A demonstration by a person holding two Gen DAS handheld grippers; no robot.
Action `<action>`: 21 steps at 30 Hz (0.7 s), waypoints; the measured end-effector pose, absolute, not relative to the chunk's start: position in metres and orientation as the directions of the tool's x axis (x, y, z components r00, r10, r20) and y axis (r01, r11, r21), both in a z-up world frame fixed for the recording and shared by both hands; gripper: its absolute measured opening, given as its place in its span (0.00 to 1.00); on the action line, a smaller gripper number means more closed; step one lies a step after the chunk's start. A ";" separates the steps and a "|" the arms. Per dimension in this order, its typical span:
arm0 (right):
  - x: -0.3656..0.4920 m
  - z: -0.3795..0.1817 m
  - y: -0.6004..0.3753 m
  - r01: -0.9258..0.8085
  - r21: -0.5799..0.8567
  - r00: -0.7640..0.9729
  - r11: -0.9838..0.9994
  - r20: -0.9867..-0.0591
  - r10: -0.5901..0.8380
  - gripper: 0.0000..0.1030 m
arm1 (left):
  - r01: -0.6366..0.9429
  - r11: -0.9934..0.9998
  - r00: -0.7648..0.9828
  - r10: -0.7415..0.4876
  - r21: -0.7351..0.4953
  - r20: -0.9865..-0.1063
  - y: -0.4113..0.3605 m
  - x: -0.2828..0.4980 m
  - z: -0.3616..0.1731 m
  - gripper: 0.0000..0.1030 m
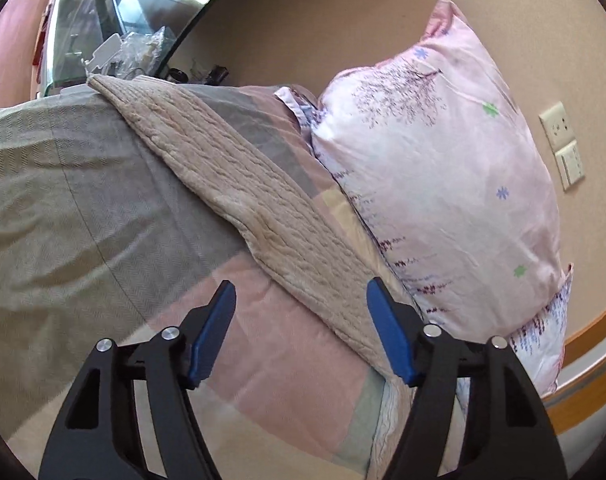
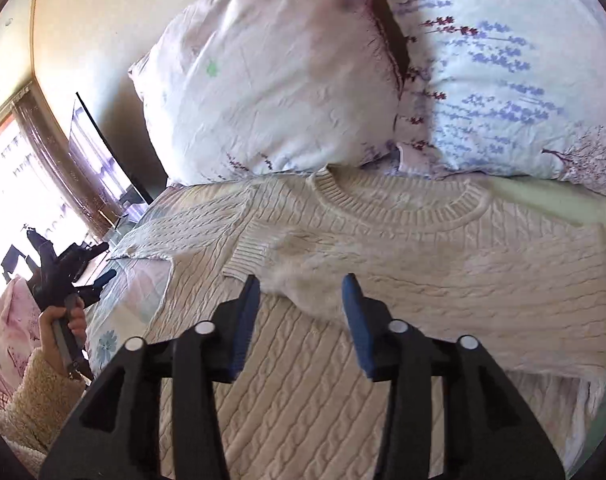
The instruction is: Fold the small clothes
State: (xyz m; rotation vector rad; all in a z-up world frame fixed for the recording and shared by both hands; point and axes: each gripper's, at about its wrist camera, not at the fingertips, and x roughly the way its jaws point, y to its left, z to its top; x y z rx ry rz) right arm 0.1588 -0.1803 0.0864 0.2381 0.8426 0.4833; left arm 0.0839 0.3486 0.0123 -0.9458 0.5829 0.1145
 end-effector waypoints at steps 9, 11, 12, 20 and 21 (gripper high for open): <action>0.147 0.102 -0.245 -0.155 0.392 0.656 0.907 -0.645 0.391 0.74 | -0.485 0.280 0.844 -0.097 -0.828 -0.527 0.421 0.107 -0.022 0.41; 0.141 0.108 -0.254 -0.131 0.397 0.677 0.908 -0.634 0.375 0.75 | -0.497 0.270 0.840 -0.088 -0.824 -0.535 0.427 0.113 -0.024 0.34; 0.139 0.109 -0.259 -0.121 0.403 0.685 0.907 -0.628 0.370 0.77 | -0.497 0.274 0.839 -0.089 -0.823 -0.537 0.429 0.117 -0.024 0.30; 0.122 0.102 -0.304 -0.039 0.404 0.719 0.914 -0.624 0.306 0.79 | -0.147 0.548 0.874 -0.317 -0.823 -0.367 0.330 0.160 0.055 0.06; 0.121 0.100 -0.309 -0.023 0.405 0.722 0.914 -0.626 0.296 0.79 | -0.053 0.588 0.858 -0.387 -0.807 -0.338 0.296 0.168 0.072 0.06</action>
